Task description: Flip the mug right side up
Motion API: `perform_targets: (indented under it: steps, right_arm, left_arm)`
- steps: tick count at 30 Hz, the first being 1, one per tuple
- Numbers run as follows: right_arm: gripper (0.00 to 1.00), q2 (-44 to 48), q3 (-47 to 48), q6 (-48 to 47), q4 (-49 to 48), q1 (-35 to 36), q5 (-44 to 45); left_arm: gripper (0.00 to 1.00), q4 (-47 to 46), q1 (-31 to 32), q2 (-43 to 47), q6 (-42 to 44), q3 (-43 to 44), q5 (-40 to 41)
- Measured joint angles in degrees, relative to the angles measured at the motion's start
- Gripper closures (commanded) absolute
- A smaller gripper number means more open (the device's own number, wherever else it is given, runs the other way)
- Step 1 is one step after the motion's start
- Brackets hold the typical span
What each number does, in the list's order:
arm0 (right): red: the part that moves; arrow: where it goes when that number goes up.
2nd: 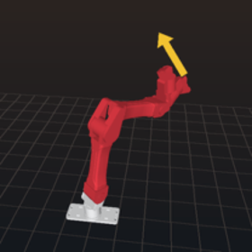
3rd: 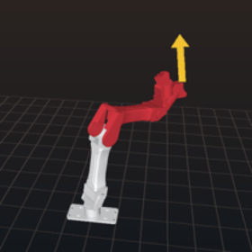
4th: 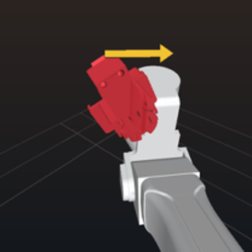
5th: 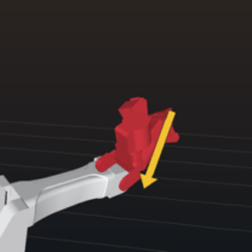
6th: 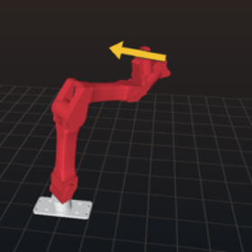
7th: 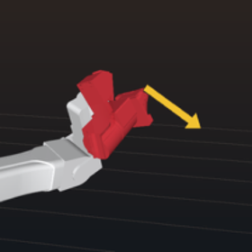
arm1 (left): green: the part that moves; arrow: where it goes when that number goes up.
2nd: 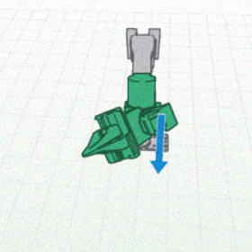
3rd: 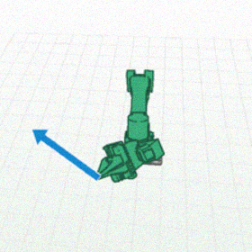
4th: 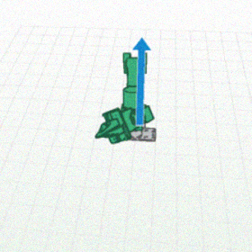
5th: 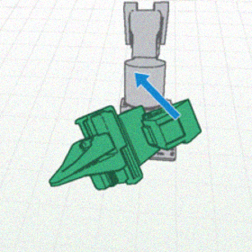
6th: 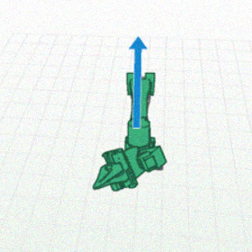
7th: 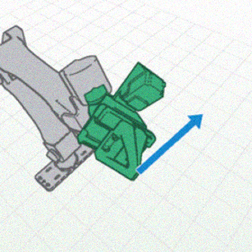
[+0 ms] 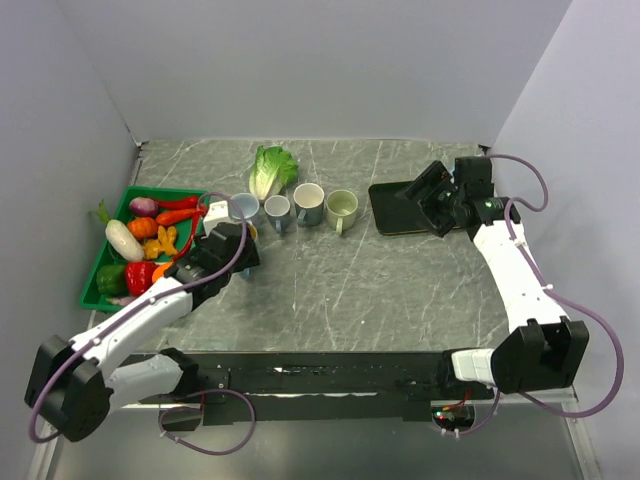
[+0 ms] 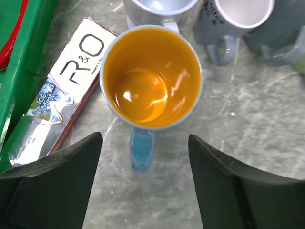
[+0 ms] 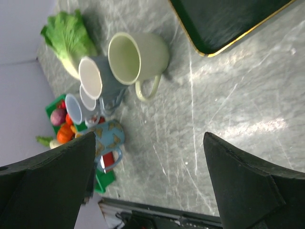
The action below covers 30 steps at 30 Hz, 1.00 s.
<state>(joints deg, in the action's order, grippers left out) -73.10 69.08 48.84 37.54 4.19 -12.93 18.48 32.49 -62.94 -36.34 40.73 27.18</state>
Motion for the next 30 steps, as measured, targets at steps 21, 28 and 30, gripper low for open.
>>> perform_targets:
  steps: [21, 28, 30]
  right_arm:
    - [0.00, -31.3, 26.0, 9.3, 1.2, -7.7, 23.9]
    - [0.04, -49.2, 43.4, 15.4, 2.9, -10.3, 23.5]
    - [0.04, -51.1, 44.4, 17.0, 3.3, -10.5, 23.1]
  left_arm:
    - [0.04, 7.2, 0.0, 7.5, 0.7, 17.2, -13.4]
    - [0.04, 2.6, -0.1, -0.5, 2.6, 21.2, -14.9]
    - [0.04, 2.1, -0.4, -3.3, 3.2, 23.1, -15.4]
